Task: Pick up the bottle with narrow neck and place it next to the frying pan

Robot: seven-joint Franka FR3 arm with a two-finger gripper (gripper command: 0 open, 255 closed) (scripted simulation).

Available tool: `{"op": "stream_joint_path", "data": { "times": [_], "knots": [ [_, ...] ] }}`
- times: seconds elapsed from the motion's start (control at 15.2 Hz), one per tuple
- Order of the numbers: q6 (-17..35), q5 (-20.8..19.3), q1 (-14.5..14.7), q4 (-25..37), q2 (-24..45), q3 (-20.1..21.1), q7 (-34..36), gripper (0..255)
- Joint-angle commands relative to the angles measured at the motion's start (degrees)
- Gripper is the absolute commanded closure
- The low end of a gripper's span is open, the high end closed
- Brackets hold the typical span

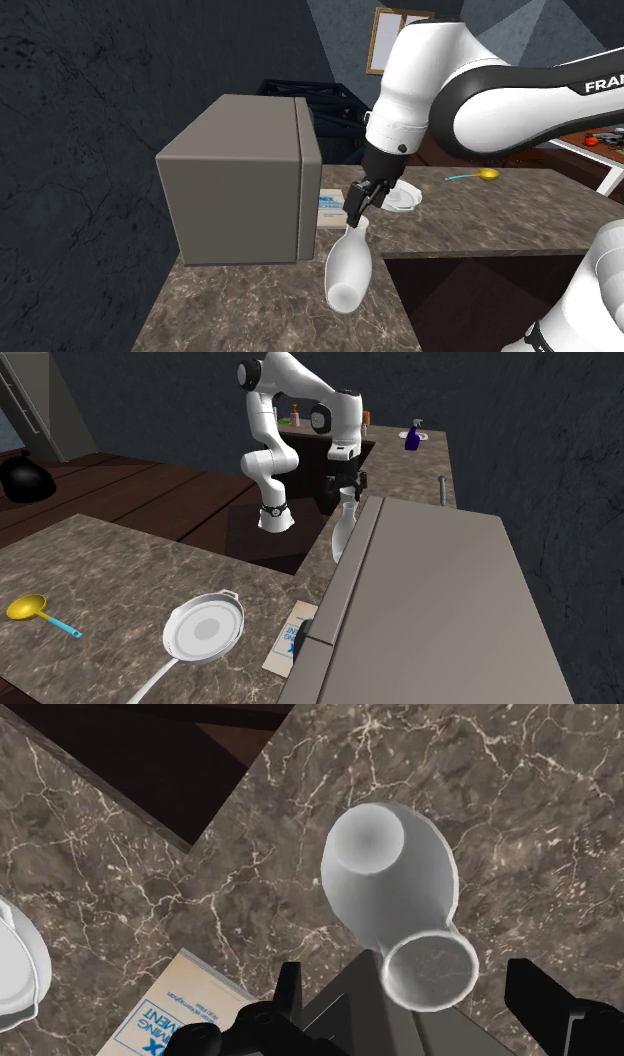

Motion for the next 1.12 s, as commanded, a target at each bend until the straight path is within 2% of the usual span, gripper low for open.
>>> {"op": "stream_joint_path", "data": {
  "times": [0.0, 0.46, 0.92, 0.99, 1.06],
  "knots": [
    [2.0, 0.2, 0.3, 0.1, 1.8, 1.2, 1.1, 0],
    [7.7, -0.1, 0.0, -2.7, 4.7, 2.2, 1.5, 0],
    [7.7, -0.1, 0.0, -2.7, 4.7, 2.2, 1.5, 0],
    [7.7, -0.1, 0.0, -2.7, 4.7, 2.2, 1.5, 255],
    [7.7, -0.1, 0.0, -2.7, 4.7, 2.2, 1.5, 255]
  ]
}}
